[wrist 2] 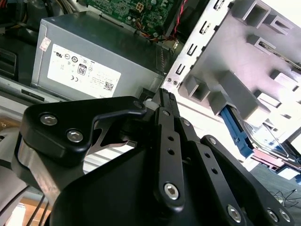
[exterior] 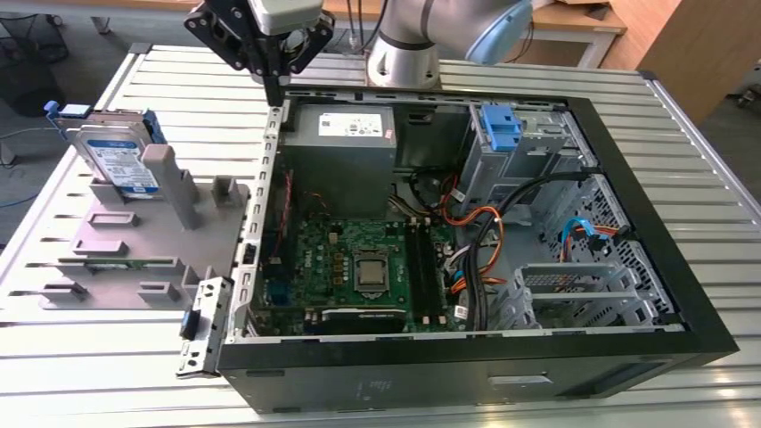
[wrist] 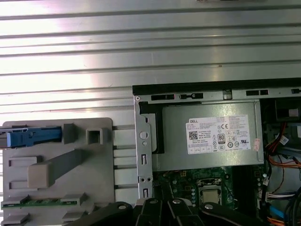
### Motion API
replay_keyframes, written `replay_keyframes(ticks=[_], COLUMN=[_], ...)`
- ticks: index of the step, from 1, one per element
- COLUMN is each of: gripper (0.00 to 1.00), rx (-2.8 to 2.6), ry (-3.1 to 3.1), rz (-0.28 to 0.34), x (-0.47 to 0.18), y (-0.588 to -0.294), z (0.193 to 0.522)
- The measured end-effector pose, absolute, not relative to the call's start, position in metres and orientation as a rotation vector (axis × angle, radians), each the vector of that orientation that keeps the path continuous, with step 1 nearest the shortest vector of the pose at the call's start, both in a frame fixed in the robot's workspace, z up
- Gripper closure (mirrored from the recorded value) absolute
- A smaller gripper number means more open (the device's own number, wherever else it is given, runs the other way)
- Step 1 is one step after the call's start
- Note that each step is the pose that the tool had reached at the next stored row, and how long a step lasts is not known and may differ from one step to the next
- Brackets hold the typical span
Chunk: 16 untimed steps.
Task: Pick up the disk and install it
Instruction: 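Reach for the disk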
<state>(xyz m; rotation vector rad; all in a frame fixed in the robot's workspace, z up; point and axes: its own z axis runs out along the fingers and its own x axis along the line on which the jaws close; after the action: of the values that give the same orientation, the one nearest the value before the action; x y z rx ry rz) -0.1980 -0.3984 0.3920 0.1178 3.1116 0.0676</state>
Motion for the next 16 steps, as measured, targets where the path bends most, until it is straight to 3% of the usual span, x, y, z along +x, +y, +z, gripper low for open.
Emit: replay_keyframes(ticks=[16], gripper=[0.89], rx=[0.118], ry=[3.112], rz=[0.068], x=[-0.212], y=[-0.398], z=[0.392])
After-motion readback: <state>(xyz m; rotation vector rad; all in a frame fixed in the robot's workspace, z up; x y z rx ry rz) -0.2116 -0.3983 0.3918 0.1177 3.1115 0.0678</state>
